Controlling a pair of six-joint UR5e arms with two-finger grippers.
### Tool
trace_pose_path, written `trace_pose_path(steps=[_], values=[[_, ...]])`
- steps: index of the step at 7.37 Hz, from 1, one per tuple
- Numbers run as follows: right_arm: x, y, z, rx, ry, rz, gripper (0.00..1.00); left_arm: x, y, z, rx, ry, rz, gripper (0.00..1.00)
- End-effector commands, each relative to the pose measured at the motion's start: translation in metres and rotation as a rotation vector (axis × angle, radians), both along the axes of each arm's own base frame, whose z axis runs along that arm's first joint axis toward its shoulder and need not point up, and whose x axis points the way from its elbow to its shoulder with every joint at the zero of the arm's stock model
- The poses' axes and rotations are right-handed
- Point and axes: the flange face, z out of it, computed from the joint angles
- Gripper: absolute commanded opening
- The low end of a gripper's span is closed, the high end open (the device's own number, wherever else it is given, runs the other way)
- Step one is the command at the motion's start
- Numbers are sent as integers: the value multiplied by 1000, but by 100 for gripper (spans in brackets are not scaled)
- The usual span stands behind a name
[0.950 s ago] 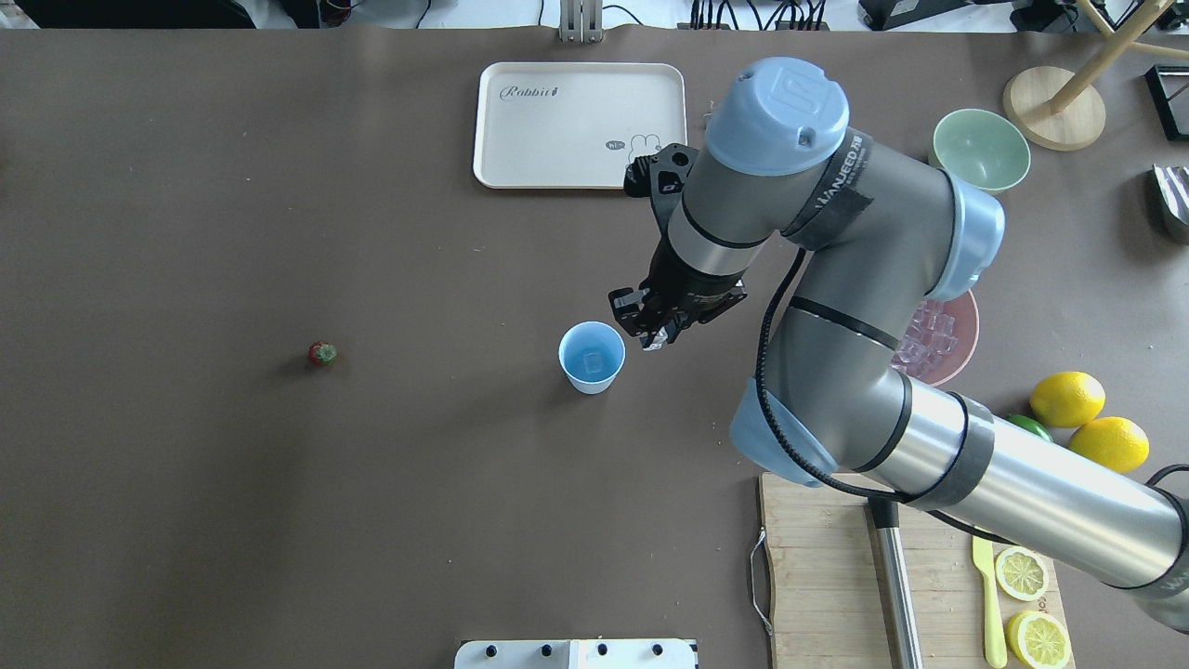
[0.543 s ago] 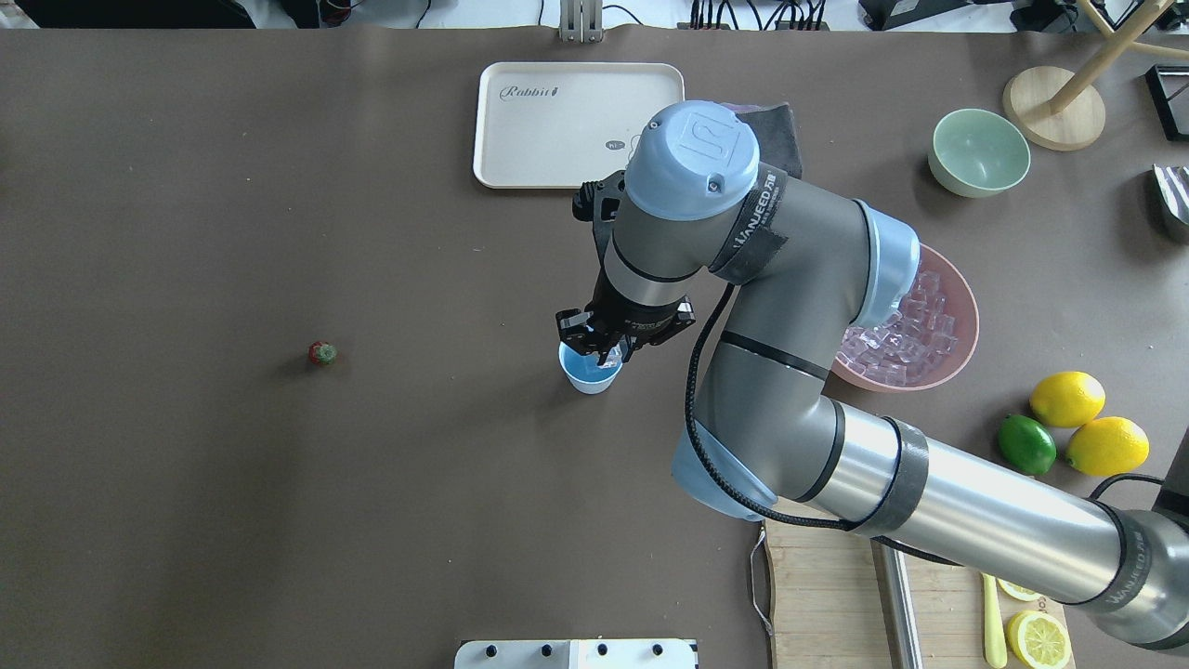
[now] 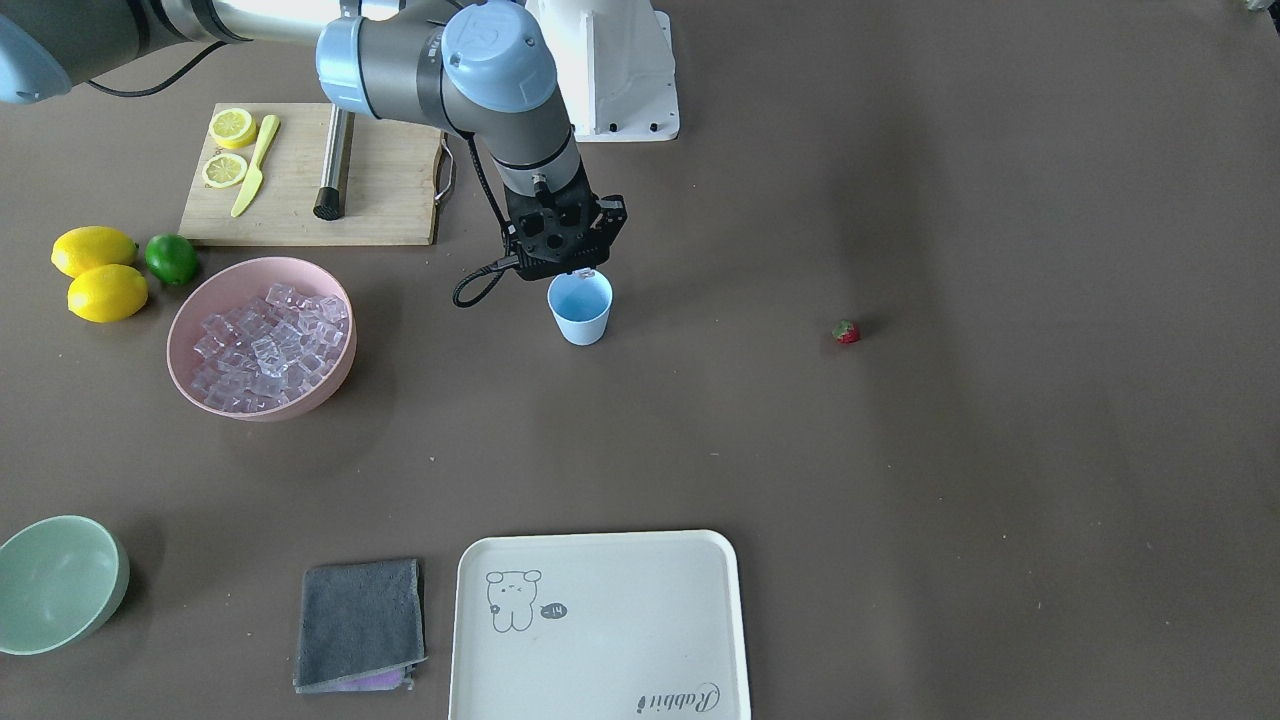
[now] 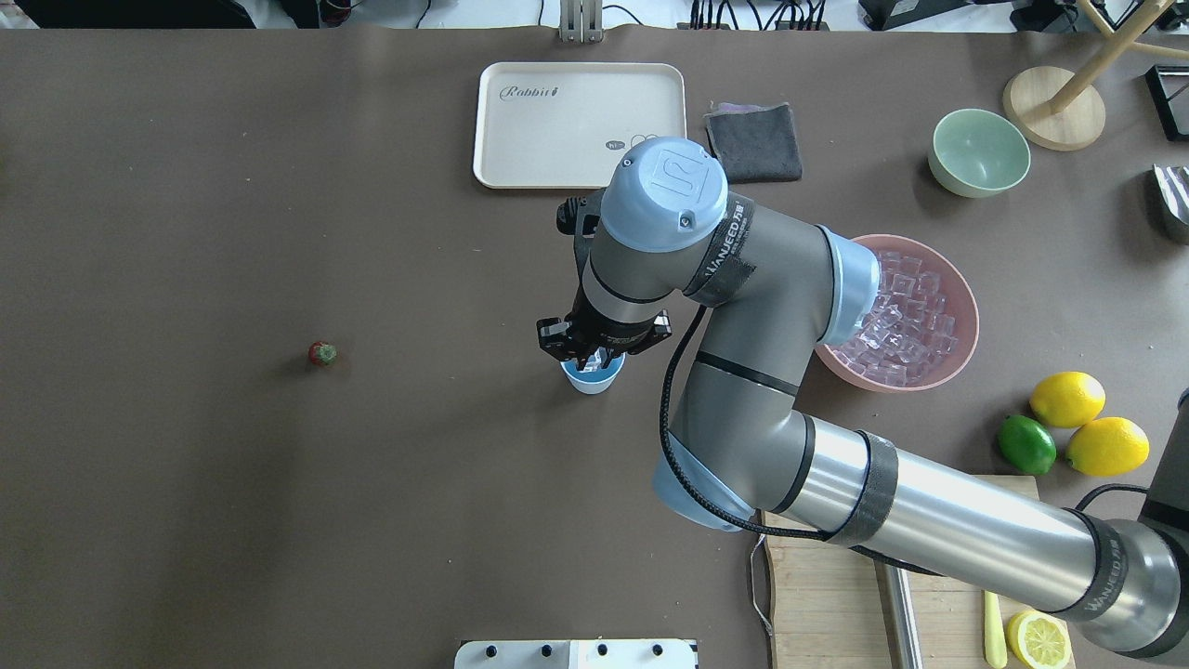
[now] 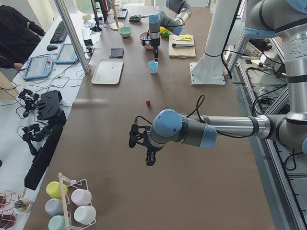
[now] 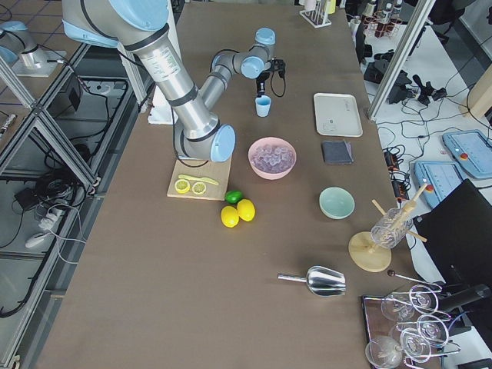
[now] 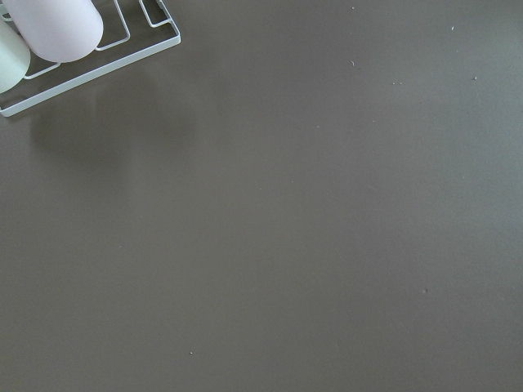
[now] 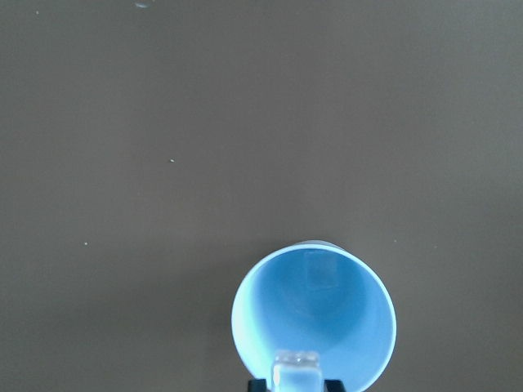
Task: Put ice and strawberries in cup
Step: 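Carry the ice cube with the right gripper and release it into the cup, then move the right gripper back over the bowl of ice cubes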
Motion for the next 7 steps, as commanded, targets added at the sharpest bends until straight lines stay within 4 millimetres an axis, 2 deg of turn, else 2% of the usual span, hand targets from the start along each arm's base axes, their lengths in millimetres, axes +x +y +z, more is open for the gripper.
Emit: trace_pose_path(steps=[1, 2, 3, 4, 6, 7], values=[[-2, 0, 2, -4, 4, 4, 67, 0, 0, -1, 0, 0, -1, 98], [4, -4, 1, -2, -1, 10, 66, 0, 0, -1, -1, 2, -2, 98], [34, -22, 7, -9, -8, 33, 65, 0, 0, 0, -2, 1, -1, 98], [70, -29, 34, -43, -14, 29, 64, 0, 0, 2, -5, 1, -1, 98], [127, -60, 83, -47, 3, 18, 65, 0, 0, -1, 0, 2, -1, 98], [163, -73, 105, -74, -7, 17, 65, 0, 0, 1, -4, 3, -2, 98]])
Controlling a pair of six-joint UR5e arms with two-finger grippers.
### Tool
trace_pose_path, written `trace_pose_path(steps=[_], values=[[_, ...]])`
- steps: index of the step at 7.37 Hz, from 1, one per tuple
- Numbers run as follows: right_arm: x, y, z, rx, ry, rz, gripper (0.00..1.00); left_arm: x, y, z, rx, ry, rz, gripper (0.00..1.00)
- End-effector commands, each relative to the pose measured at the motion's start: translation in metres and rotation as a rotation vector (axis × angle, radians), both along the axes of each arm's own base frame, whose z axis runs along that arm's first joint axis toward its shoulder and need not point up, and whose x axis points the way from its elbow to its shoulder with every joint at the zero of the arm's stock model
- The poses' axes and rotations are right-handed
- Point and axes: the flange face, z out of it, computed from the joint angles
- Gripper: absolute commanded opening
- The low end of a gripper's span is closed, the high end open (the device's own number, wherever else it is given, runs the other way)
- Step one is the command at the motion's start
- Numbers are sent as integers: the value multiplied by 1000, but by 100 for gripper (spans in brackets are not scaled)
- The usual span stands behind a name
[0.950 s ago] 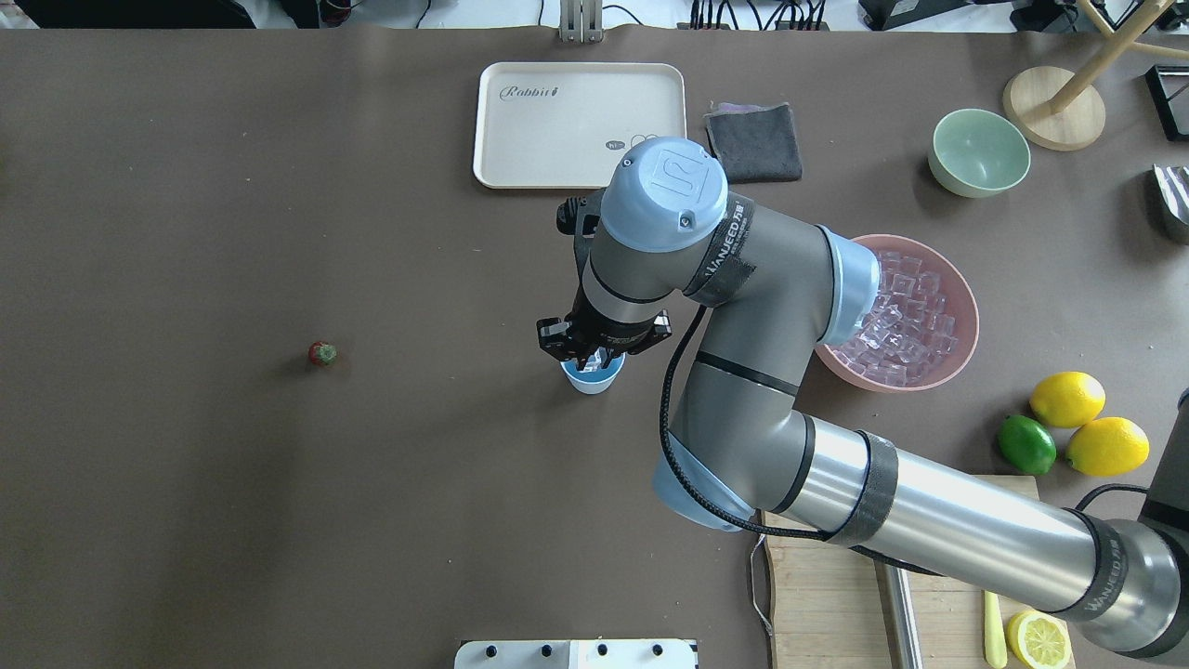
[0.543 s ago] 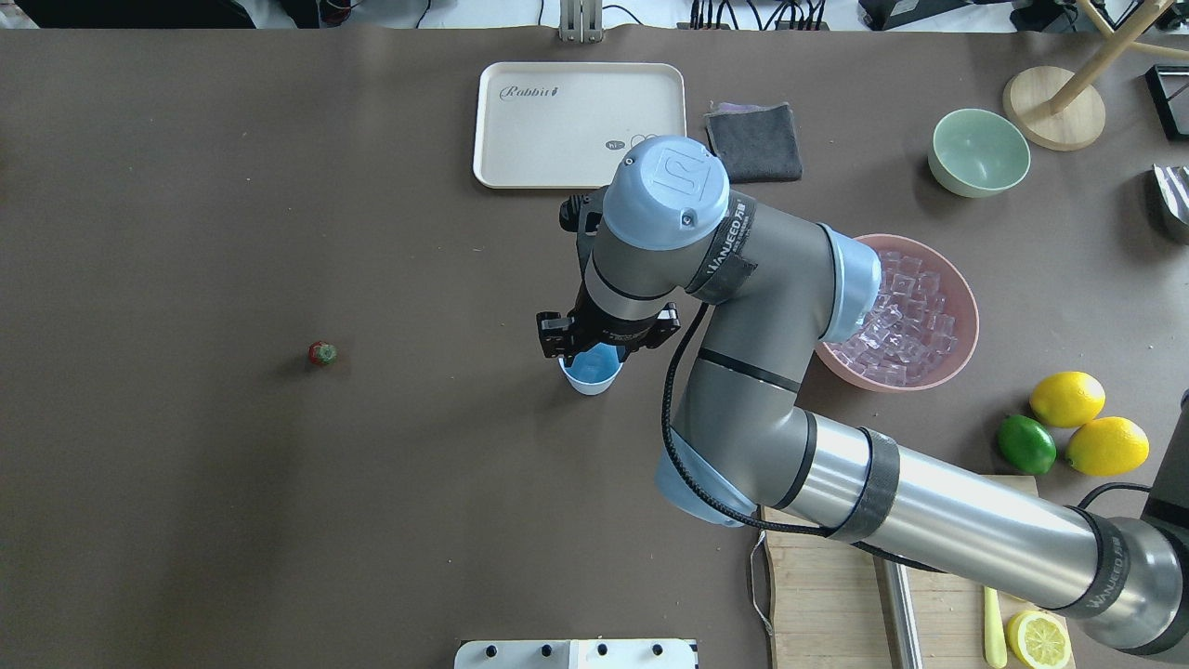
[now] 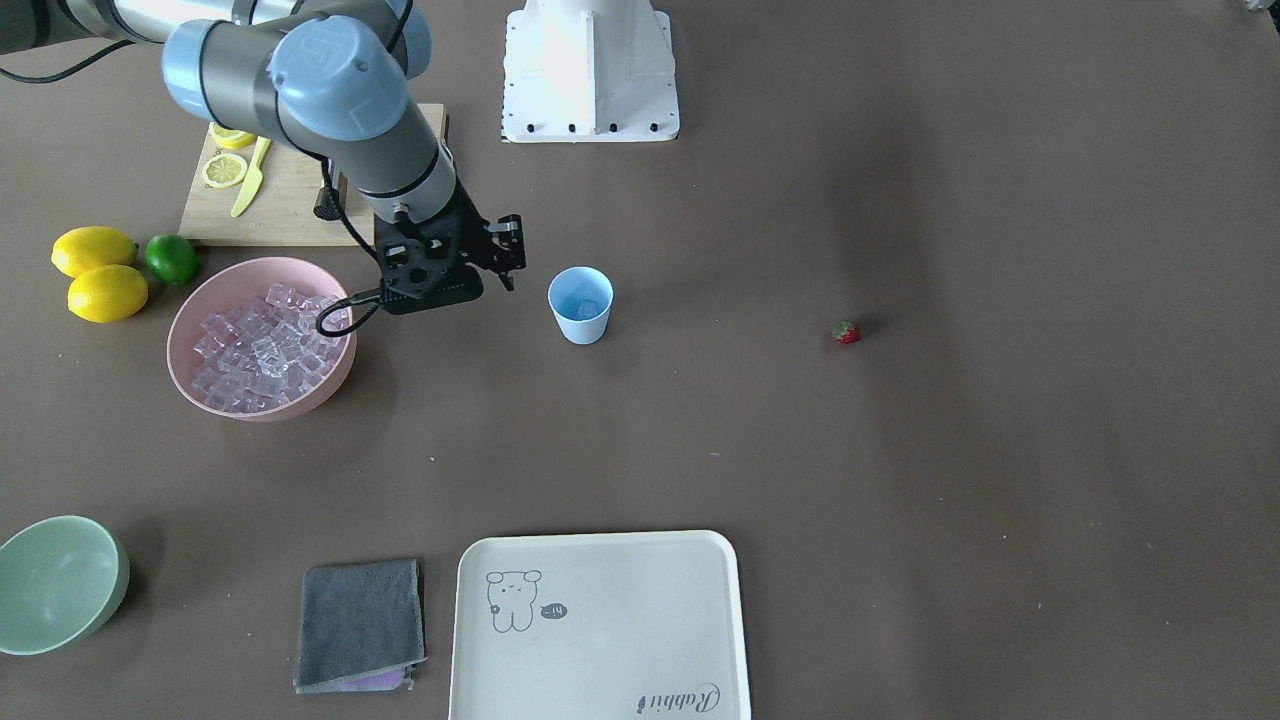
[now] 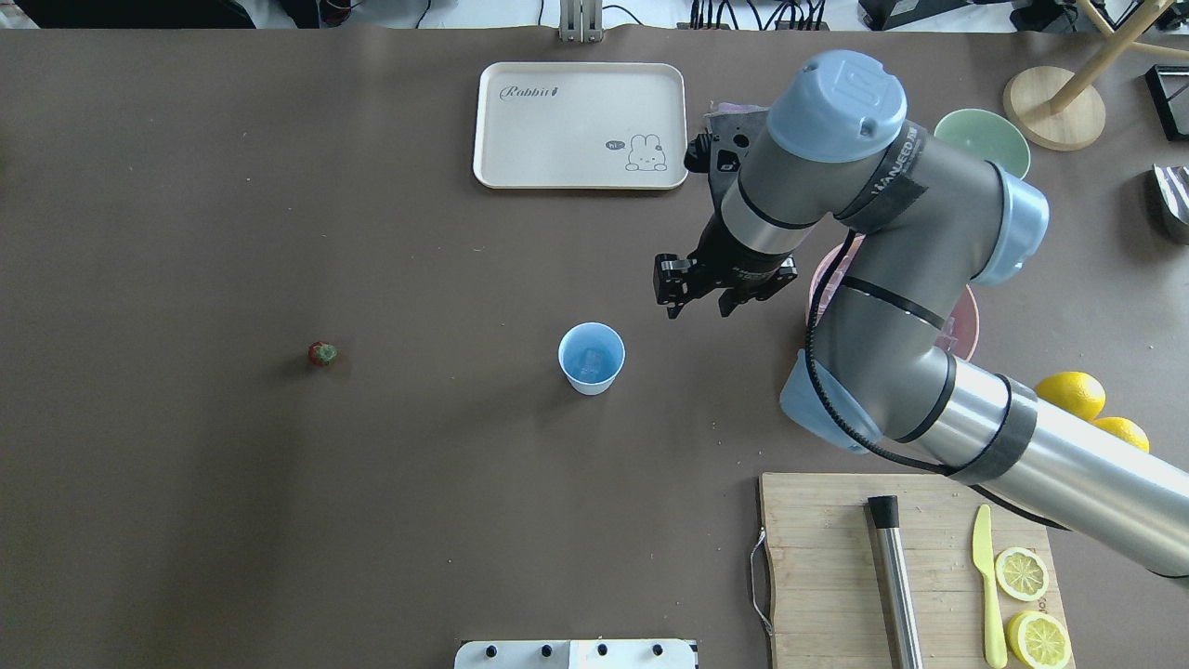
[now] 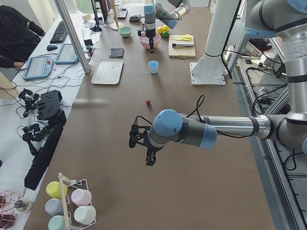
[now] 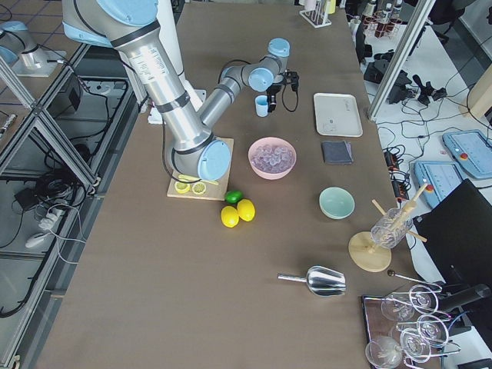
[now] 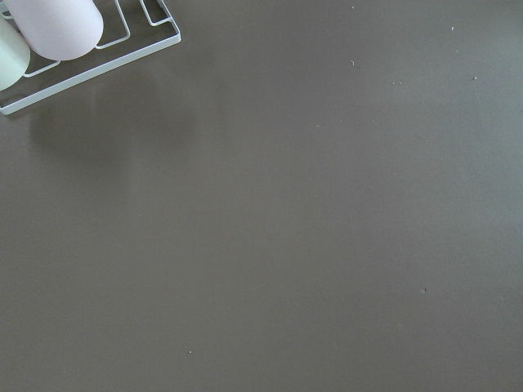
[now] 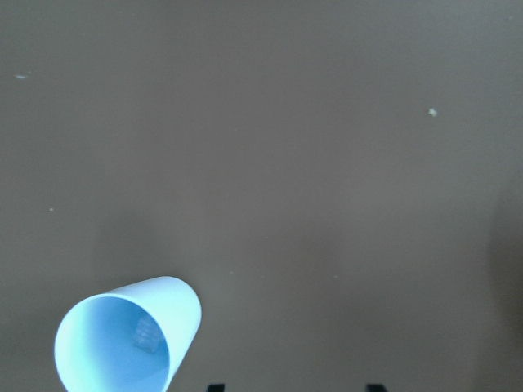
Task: Put ice and strawberries in cup
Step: 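Move the right gripper back over the bowl of ice cubes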
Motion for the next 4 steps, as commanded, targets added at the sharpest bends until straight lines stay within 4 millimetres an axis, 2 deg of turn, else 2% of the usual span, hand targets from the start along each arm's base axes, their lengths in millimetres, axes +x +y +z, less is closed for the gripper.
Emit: trace_pose_path(steps=[1, 2, 3, 4], values=[[70, -13, 56, -18, -3, -24, 65, 0, 0, 0, 0, 0, 0, 98], [85, 0, 86, -21, 19, -43, 66, -1, 0, 0, 3, 0, 0, 98], [86, 2, 107, -38, 40, -57, 85, -1, 0, 1, 3, -1, -1, 98], [92, 7, 122, -56, 56, -59, 98, -1, 1, 0, 12, -2, -2, 98]])
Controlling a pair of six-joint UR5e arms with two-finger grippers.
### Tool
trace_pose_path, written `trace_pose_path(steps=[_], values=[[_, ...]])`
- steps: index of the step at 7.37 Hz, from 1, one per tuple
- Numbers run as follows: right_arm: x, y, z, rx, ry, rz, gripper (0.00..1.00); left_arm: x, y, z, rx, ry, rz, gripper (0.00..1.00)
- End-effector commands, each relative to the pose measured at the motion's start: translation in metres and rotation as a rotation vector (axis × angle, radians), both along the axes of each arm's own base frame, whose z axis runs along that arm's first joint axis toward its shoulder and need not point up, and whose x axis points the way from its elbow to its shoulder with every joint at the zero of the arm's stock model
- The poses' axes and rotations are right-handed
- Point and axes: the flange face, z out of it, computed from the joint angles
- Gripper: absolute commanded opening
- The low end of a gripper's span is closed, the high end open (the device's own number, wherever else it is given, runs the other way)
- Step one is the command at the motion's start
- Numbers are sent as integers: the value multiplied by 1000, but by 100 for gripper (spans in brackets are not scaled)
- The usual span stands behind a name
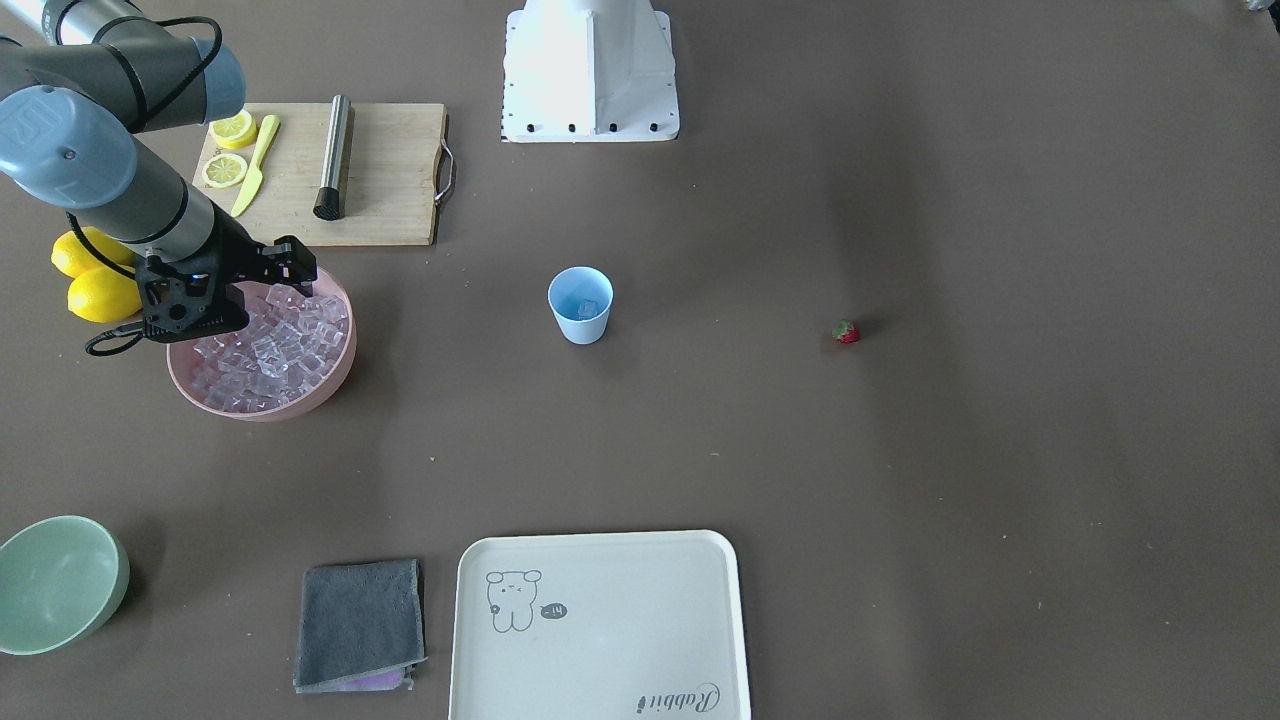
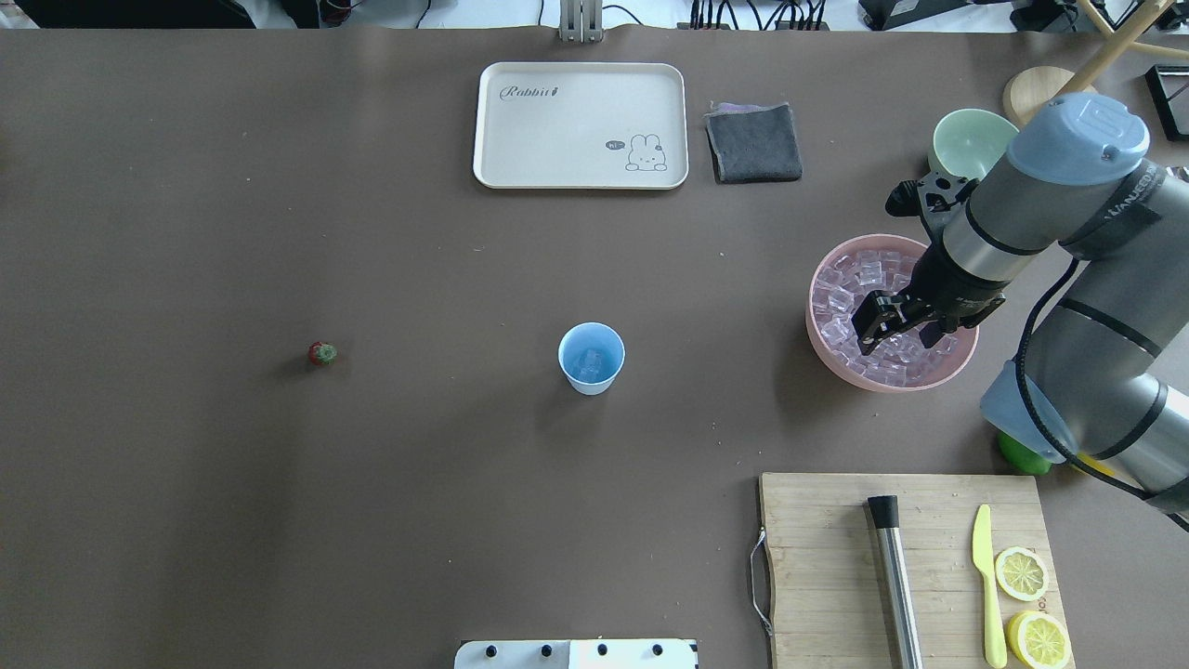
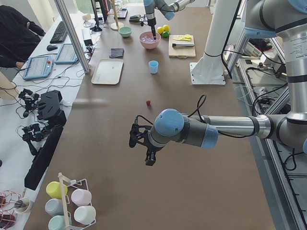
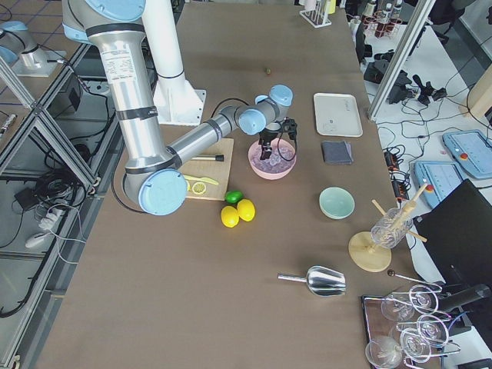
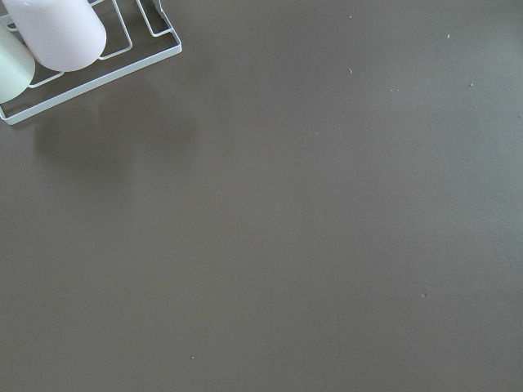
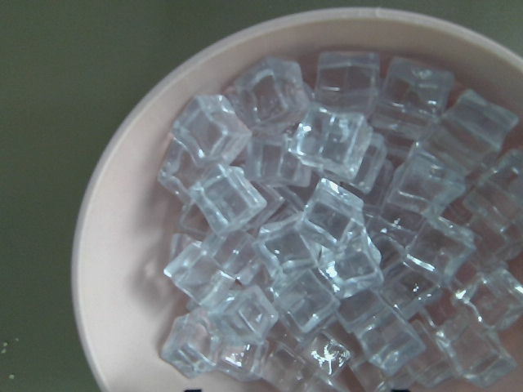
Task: Put ice and strawberries in cup
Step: 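Move the right gripper back over the bowl of ice cubes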
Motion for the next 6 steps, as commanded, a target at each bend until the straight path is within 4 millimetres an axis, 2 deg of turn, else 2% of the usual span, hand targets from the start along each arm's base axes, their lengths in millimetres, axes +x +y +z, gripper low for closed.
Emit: trace_pose_path(steps=[1, 3, 6], values=[[-6, 7, 13, 15, 21, -31, 79, 0, 0, -1, 2, 0, -1, 98], [-15, 10, 16, 13, 27, -45, 77, 0, 0, -1, 2, 1, -1, 98], [-22, 12, 17, 11, 30, -55, 67, 0, 0, -3, 5, 1, -1, 98]])
